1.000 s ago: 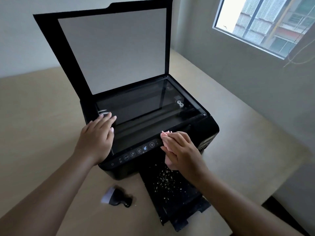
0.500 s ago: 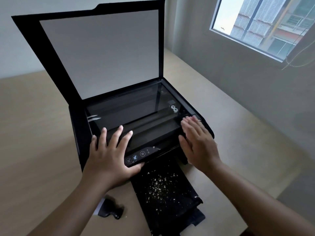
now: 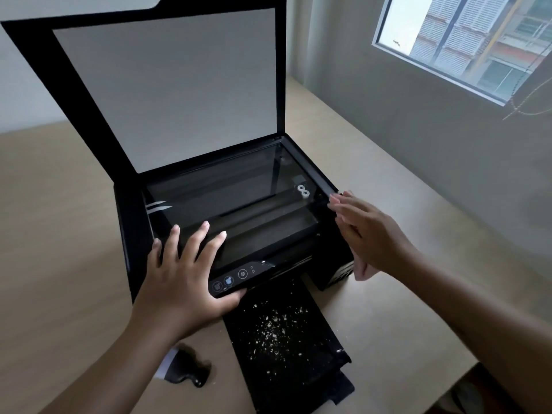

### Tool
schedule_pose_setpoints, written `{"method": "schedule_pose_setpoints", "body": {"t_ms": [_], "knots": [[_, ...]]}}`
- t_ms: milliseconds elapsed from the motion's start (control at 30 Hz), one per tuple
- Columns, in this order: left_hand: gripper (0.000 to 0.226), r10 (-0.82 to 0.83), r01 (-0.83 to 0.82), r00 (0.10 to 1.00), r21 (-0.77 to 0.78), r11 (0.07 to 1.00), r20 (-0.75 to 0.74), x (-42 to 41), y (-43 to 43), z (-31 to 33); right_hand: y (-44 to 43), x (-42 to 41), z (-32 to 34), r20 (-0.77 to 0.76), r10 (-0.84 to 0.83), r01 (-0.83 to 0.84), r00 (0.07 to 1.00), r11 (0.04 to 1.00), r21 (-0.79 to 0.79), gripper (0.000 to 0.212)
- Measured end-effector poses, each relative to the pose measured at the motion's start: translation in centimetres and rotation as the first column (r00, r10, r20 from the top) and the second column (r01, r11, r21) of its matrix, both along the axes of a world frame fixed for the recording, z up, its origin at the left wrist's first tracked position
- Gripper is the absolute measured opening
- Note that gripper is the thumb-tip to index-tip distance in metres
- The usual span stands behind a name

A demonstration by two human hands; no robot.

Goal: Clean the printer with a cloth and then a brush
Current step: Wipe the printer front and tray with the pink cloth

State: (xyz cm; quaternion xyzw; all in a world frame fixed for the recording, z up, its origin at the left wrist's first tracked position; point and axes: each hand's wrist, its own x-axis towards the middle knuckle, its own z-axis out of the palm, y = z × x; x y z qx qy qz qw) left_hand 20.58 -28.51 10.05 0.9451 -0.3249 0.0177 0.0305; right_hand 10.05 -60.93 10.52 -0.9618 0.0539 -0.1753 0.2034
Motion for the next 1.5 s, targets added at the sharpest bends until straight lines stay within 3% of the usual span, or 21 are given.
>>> {"method": "schedule_pose_setpoints", "body": {"t_ms": [67, 133, 200, 233, 300, 367, 400, 567, 700, 833, 967, 1100, 1233, 1400, 1500], "knots": [[0.101, 0.006, -0.006, 1.000, -0.001, 1.000, -0.001, 0.0, -0.1, 0.1, -0.7, -0.9, 0.7, -0.005, 0.056, -0.056, 0.998, 0.997, 0.057, 0.031], [0.102, 0.007, -0.007, 1.000, 0.002, 1.000, -0.003, 0.0, -0.2, 0.2, -0.2, -0.2, 0.8, 0.069, -0.118, 0.106, 0.991, 0.982, 0.157, 0.028], [0.102, 0.012, -0.012, 1.000, 0.002, 1.000, -0.008, 0.0, -0.2, 0.3, 2.7, 0.8, -0.1, 0.066, -0.264, 0.256, 0.962, 0.960, 0.114, 0.030], [0.102, 0.015, -0.014, 1.000, 0.010, 1.000, -0.011, 0.0, -0.2, 0.3, 4.7, 1.1, -0.7, 0.092, -0.237, 0.233, 0.967, 0.971, 0.056, 0.032], [0.102, 0.020, -0.019, 1.000, 0.005, 1.000, -0.019, 0.0, -0.2, 0.2, 7.4, 0.9, -1.6, 0.132, 0.008, -0.001, 0.991, 0.999, -0.050, 0.033], [0.103, 0.018, -0.018, 1.000, 0.004, 1.000, -0.019, 0.0, -0.1, 0.3, 7.2, -0.1, -1.5, 0.057, 0.264, -0.255, 0.963, 0.958, -0.130, 0.039], [0.103, 0.017, -0.017, 1.000, 0.007, 1.000, -0.022, 0.0, -0.1, 0.4, 6.0, -0.5, -1.2, 0.008, 0.302, -0.296, 0.953, 0.940, -0.172, 0.045], [0.103, 0.009, -0.010, 0.999, -0.022, 1.000, -0.033, 0.0, 0.0, 0.5, 3.7, -2.0, -0.8, -0.004, 0.116, -0.116, 0.993, 0.986, -0.123, 0.045], [0.103, 0.008, -0.009, 0.999, -0.014, 1.000, -0.039, 0.1, -0.1, 0.5, 4.1, -1.6, 0.9, -0.107, 0.081, -0.107, 0.991, 0.957, -0.270, 0.047], [0.103, 0.002, -0.003, 0.999, -0.020, 1.000, -0.037, 0.1, 0.0, 0.4, 3.5, -1.5, 1.8, -0.150, 0.027, -0.057, 0.988, 0.978, -0.199, 0.043], [0.104, -0.001, 0.000, 1.000, -0.017, 1.000, -0.029, 0.1, 0.1, 0.3, 4.7, -2.0, 1.7, -0.220, 0.086, -0.129, 0.972, 0.973, -0.189, 0.055], [0.104, 0.000, -0.001, 1.000, -0.024, 1.000, -0.020, 0.1, 0.1, 0.4, 4.3, -1.5, 2.5, -0.088, -0.049, 0.043, 0.995, 0.997, -0.062, 0.028], [0.104, -0.003, 0.003, 1.000, -0.022, 1.000, -0.013, 0.1, 0.1, 0.2, 5.1, -1.9, 3.5, -0.133, -0.013, -0.014, 0.991, 0.979, -0.203, 0.015], [0.103, 0.002, -0.002, 1.000, -0.016, 1.000, -0.014, 0.1, 0.2, 0.3, 5.2, -1.0, 4.5, -0.209, -0.048, -0.018, 0.977, 0.953, -0.302, 0.014], [0.103, -0.004, 0.004, 1.000, -0.025, 1.000, -0.013, 0.1, 0.2, 0.4, 6.4, -1.4, 4.5, -0.168, -0.071, 0.013, 0.983, 0.946, -0.325, 0.016]]}}
